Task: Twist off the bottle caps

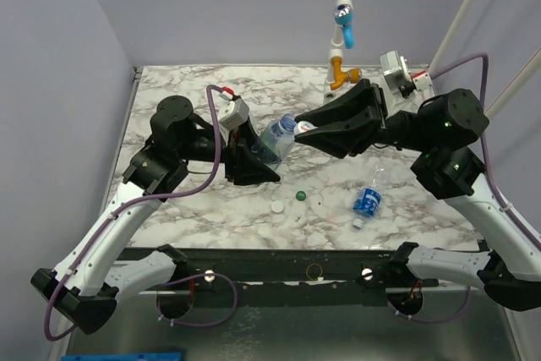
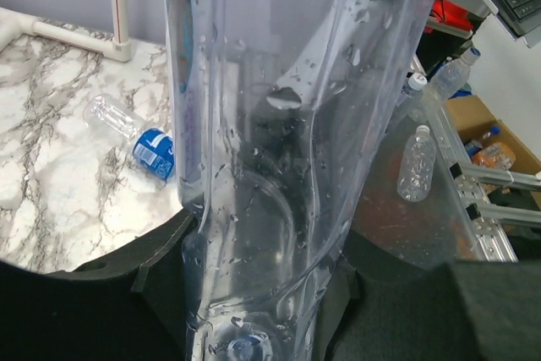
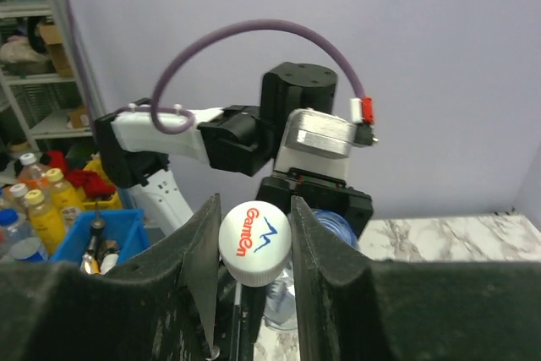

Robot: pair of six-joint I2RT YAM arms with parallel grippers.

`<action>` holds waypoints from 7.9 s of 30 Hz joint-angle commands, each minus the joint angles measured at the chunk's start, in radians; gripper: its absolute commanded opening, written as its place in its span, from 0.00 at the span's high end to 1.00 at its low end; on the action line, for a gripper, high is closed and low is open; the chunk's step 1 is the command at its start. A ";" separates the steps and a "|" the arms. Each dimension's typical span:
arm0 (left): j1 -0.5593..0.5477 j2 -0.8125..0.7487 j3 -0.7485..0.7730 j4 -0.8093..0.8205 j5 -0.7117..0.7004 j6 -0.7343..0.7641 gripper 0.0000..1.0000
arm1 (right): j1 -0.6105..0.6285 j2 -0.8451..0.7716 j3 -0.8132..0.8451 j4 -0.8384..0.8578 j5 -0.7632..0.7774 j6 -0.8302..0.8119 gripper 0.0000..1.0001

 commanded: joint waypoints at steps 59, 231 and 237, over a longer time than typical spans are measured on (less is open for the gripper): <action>0.023 -0.119 -0.063 -0.015 -0.484 0.130 1.00 | 0.100 0.550 -0.830 0.306 0.888 0.035 0.37; 0.054 -0.103 0.089 -0.446 -0.478 0.316 0.01 | -0.140 0.126 -0.782 -0.874 1.344 0.971 0.00; 0.054 -0.105 0.076 -0.443 -0.470 0.324 0.01 | -0.142 0.160 -0.863 -0.661 1.253 0.923 0.03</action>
